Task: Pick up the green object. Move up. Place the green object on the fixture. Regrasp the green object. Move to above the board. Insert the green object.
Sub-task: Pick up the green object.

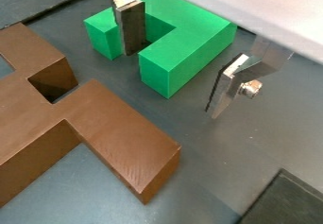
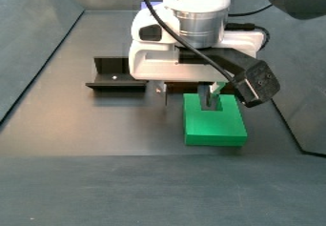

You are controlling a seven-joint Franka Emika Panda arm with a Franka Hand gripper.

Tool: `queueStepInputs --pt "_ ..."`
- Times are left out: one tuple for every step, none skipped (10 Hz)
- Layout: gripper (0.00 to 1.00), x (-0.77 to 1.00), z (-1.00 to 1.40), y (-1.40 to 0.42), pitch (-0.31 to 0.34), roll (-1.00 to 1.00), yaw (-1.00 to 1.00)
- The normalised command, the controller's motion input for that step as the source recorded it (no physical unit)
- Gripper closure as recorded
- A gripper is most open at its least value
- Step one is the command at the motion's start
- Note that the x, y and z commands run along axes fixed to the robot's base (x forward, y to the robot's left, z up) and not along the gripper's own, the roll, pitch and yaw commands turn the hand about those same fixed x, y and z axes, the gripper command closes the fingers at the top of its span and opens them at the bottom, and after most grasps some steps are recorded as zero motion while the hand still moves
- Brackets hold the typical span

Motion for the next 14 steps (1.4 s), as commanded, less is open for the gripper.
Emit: queueStepInputs --pt "0.0 0.0 -0.12 0.06 0.0 -0.02 0.0" --pt "0.0 0.0 0.0 0.0 0.0 0.0 0.0" --pt "1.0 0.0 0.0 0.0 0.0 0.0 0.0" --pt "1.0 0.0 0.0 0.0 0.0 0.0 0.0" --pt "1.0 0.0 0.0 0.0 0.0 0.0 0.0" --pt "1.0 0.0 0.0 0.0 0.0 0.0 0.0" --pt "1.0 0.0 0.0 0.0 0.0 0.0 0.0" --pt "1.0 0.0 0.0 0.0 0.0 0.0 0.0" --pt "1.0 0.0 0.0 0.0 0.0 0.0 0.0" --pt "1.0 0.0 0.0 0.0 0.0 0.0 0.0" --pt "1.0 0.0 0.0 0.0 0.0 0.0 0.0" --pt "1.0 0.0 0.0 0.0 0.0 0.0 0.0" --pt "1.0 0.0 0.0 0.0 0.0 0.0 0.0" --pt "1.0 0.0 0.0 0.0 0.0 0.0 0.0"
